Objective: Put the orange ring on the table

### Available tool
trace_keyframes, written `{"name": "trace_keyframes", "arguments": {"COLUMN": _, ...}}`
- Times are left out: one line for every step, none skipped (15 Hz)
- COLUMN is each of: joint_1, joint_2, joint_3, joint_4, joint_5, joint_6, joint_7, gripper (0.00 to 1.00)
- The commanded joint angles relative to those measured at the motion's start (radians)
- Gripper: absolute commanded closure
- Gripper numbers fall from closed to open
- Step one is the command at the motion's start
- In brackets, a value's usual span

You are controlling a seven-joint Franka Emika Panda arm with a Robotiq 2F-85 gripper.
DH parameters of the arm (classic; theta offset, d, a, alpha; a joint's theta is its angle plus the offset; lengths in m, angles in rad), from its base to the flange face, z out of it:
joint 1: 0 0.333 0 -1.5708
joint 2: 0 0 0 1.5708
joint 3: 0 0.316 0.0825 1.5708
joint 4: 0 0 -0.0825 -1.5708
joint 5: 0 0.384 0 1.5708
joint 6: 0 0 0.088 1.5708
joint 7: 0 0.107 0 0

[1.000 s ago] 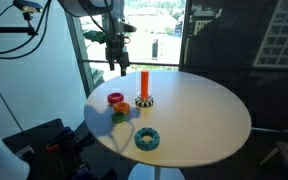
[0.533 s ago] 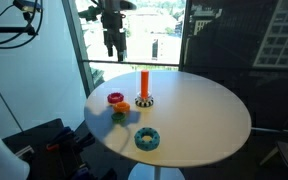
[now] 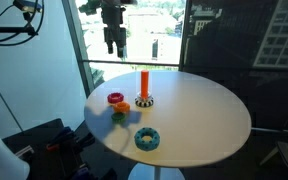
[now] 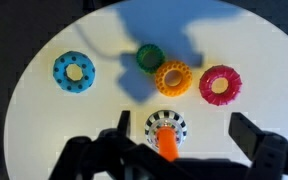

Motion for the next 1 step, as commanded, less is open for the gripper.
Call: {"name": "trace_keyframes", "arguments": {"joint_1": -0.006, "joint_2": 0.0, "joint_3": 0.006, "joint_4": 0.001, "joint_5": 0.002, "joint_6": -0.002, "joint_7": -0.002, "gripper": 0.0}}
